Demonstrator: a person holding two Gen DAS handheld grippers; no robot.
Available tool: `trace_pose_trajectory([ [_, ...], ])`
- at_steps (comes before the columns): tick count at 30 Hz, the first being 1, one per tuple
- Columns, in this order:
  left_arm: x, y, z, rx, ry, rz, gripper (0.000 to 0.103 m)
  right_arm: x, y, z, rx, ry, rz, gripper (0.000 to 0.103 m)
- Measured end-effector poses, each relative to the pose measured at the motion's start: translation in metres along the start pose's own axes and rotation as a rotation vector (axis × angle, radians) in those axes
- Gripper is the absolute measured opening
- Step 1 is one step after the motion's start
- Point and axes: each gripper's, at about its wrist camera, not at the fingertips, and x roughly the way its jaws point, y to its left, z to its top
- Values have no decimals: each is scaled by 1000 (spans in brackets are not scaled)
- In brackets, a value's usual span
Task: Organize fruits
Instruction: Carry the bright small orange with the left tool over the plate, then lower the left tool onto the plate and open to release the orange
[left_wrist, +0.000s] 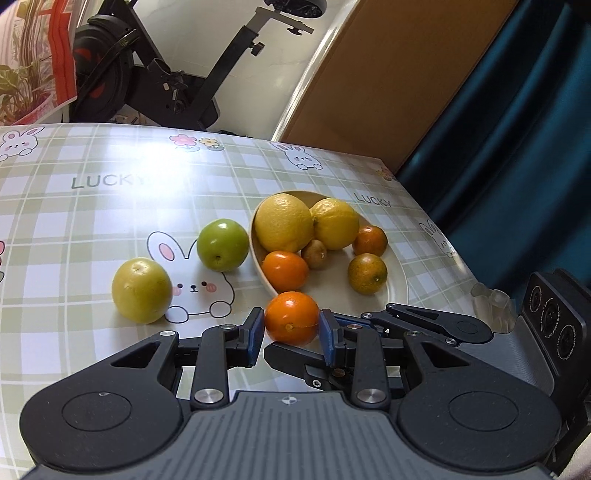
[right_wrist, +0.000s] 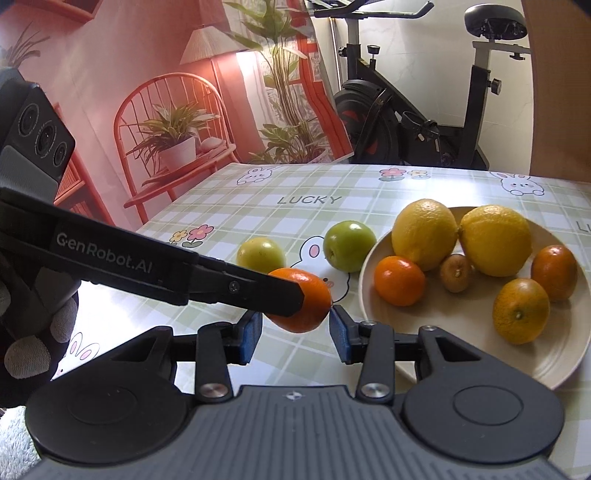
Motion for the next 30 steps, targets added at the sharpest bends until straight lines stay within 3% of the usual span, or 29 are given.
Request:
trace_pose_trajectory([
  [14, 56, -41, 28, 62, 66, -39, 34, -34, -59, -2, 141, -62, -108, 43],
  [30, 102, -55, 39, 58, 105, -27, 34, -28, -99, -3, 213, -45, -182, 43],
])
